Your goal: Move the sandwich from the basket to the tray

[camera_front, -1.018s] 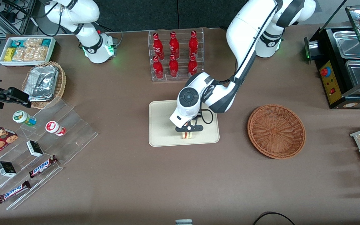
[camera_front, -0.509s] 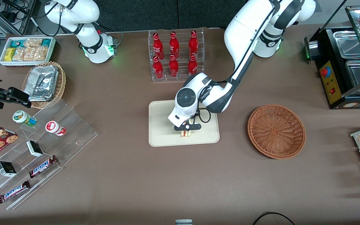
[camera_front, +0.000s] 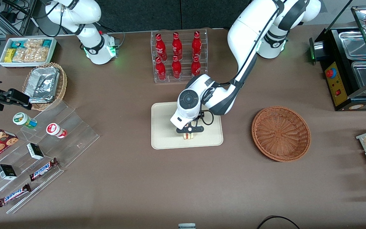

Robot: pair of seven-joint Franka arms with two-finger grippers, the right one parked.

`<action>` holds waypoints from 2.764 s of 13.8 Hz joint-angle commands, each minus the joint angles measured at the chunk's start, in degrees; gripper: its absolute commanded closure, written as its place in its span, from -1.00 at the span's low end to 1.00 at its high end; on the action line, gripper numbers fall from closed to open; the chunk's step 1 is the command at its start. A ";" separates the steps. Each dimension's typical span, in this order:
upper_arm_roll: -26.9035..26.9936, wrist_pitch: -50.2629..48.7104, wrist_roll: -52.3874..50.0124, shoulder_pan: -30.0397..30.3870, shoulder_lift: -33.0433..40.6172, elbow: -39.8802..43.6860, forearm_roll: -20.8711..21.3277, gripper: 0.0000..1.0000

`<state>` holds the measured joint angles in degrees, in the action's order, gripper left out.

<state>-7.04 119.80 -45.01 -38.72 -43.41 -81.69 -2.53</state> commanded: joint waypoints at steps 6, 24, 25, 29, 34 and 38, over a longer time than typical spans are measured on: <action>0.89 -8.79 12.80 5.21 4.64 4.52 0.51 -1.00; 3.26 -21.80 35.94 31.41 26.17 -7.77 1.39 -1.00; 3.26 -21.89 35.95 32.29 28.54 -9.96 1.39 -1.00; 3.26 -23.81 35.95 35.63 36.80 -15.86 1.39 -1.00; 2.91 -34.09 39.09 38.18 41.56 -12.89 1.56 -1.00; 2.73 -36.74 40.00 39.77 44.55 -12.71 1.47 -1.00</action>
<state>-3.24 84.57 -5.91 -0.20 -0.51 -94.16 -1.25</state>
